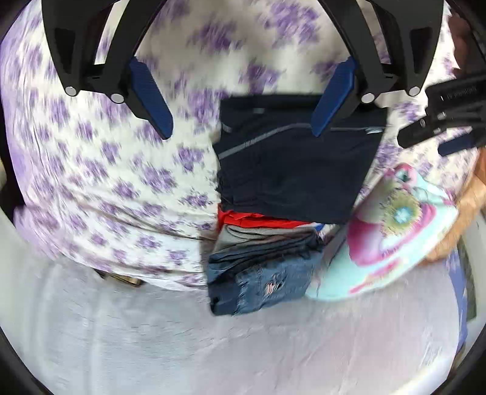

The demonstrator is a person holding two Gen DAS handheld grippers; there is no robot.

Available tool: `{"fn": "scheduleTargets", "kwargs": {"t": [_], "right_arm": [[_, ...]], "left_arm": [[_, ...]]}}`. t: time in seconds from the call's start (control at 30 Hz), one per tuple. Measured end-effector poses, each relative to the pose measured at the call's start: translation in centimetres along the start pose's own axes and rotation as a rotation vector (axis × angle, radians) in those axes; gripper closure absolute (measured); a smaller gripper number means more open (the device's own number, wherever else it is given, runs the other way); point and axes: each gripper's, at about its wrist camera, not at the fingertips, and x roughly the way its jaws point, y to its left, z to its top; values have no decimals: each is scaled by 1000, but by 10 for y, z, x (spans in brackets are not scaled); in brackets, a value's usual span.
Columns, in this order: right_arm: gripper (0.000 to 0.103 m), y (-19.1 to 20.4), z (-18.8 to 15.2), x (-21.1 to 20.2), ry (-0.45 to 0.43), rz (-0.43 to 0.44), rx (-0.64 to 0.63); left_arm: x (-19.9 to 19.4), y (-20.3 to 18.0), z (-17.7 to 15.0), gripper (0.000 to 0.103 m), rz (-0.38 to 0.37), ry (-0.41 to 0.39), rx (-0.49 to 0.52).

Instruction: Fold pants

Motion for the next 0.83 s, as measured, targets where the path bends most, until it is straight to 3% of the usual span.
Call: {"fn": "scheduleTargets", "kwargs": {"t": [0.1,0.27,0.4,0.83], "right_arm": [[7,4,-11,-26,-3,-9,-20],[7,16,-15,-60,-35,-8,-59],[7,19,-20,-82,-46,-4,-46],[6,32,-45,-102,-13,-3,-53]], "left_arm": [[-33,6,-35,5,-8,31,40],[-91,19,-77,5,11,-5,107],[-128,25,-100,5,11,-26,97],[-144,36,-123,5,17,6,63]]}}
